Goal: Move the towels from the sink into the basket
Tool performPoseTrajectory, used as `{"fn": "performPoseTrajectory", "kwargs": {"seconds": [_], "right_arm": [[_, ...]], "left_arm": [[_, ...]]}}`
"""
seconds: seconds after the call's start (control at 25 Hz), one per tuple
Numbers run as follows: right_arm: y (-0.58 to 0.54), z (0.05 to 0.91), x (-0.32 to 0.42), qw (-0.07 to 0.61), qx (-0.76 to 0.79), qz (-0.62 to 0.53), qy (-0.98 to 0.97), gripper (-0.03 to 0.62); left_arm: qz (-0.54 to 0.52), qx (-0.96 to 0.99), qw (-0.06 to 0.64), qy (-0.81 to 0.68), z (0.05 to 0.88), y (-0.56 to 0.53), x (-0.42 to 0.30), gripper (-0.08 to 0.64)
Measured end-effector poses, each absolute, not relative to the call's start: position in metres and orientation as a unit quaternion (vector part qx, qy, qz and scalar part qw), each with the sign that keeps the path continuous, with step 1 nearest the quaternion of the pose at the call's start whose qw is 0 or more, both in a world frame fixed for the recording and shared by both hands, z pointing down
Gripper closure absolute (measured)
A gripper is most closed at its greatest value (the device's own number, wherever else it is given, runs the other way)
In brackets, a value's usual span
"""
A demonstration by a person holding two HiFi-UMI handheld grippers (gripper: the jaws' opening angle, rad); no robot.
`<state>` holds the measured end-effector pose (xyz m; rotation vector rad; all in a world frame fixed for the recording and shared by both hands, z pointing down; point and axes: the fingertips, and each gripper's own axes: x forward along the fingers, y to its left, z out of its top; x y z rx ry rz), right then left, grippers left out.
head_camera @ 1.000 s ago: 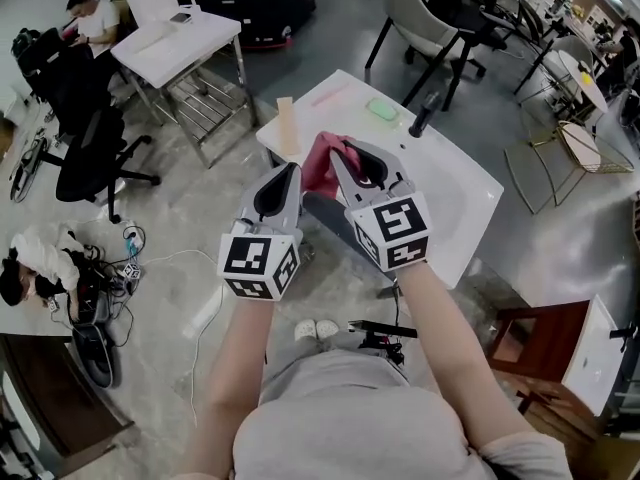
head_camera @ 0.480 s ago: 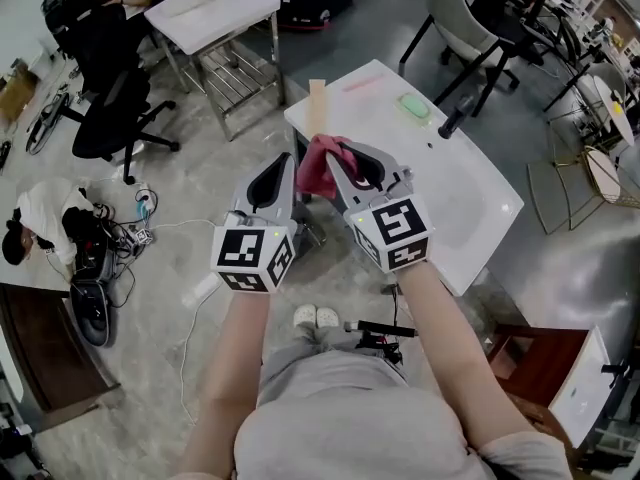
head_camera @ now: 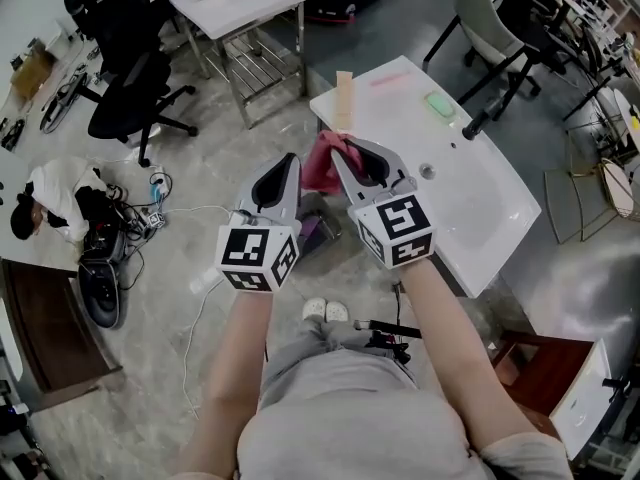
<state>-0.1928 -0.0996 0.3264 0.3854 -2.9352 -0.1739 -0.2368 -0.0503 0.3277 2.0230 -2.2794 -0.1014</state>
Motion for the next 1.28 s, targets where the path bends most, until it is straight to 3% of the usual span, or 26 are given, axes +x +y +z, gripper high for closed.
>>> {"fn": "performPoseTrajectory", "kwargs": {"seconds": [1.28], "right_arm": [[-0.069,0.459,-0.232,0.182,0.076,0.012,-0.98,0.525]], "left_arm": [[0.0,0.619,0.176,-0.766,0.466,-0.012,-0.274,0.555]]}}
